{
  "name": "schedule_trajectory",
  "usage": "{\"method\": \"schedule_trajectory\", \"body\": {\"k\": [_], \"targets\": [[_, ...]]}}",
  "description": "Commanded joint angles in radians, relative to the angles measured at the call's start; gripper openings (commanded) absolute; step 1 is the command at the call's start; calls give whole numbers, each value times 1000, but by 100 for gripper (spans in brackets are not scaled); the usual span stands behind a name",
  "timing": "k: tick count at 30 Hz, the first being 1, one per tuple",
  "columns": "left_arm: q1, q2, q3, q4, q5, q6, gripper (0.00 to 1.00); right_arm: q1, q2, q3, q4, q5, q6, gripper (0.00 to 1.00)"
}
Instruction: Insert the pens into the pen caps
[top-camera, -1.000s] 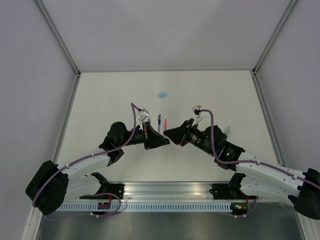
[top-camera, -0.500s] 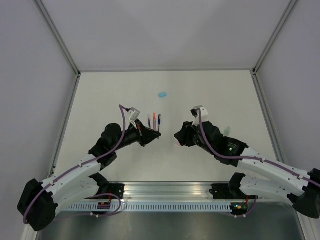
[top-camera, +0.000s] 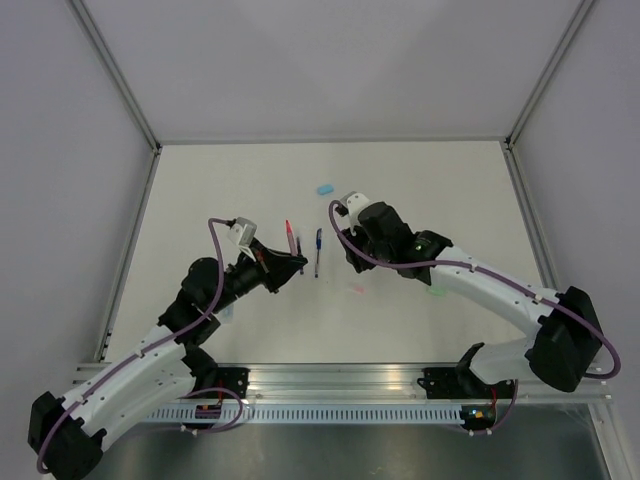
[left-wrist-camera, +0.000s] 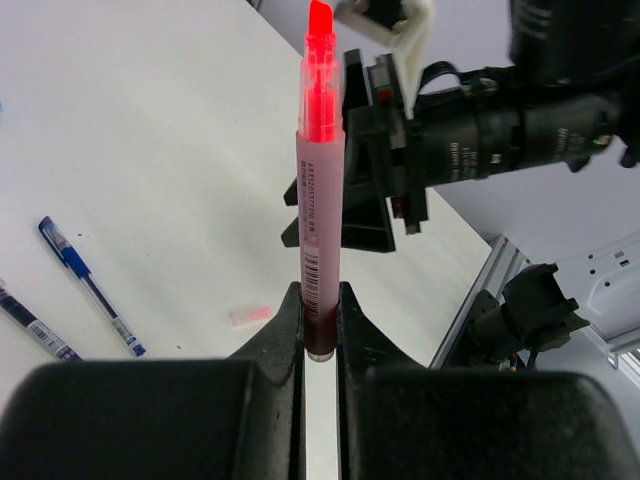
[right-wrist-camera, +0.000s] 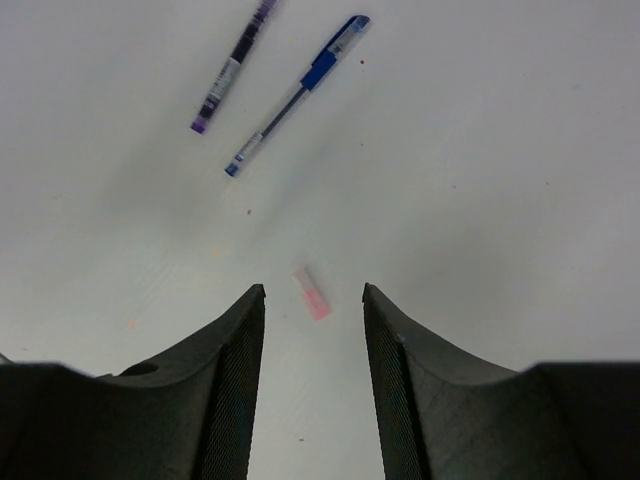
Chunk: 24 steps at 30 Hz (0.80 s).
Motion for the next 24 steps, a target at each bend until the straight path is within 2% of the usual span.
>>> {"method": "schedule_trajectory", "body": {"k": [1, 8, 11, 19, 24], "targets": [[2, -60, 35, -59, 15, -12, 2, -54, 49, 18, -43, -173, -281, 50], [2, -203, 58, -152, -29, -12, 2, -102, 281, 95, -187, -264, -353, 49], [3, -244, 47, -162, -72, -11, 2, -100, 345, 96, -175, -316, -352, 48], [2, -270, 35, -162, -94, -17, 2, -99, 434, 90, -163, -311, -335, 48], [2, -275, 32, -163, -105, -15, 2, -88, 462, 86, -161, -250, -316, 47]]}}
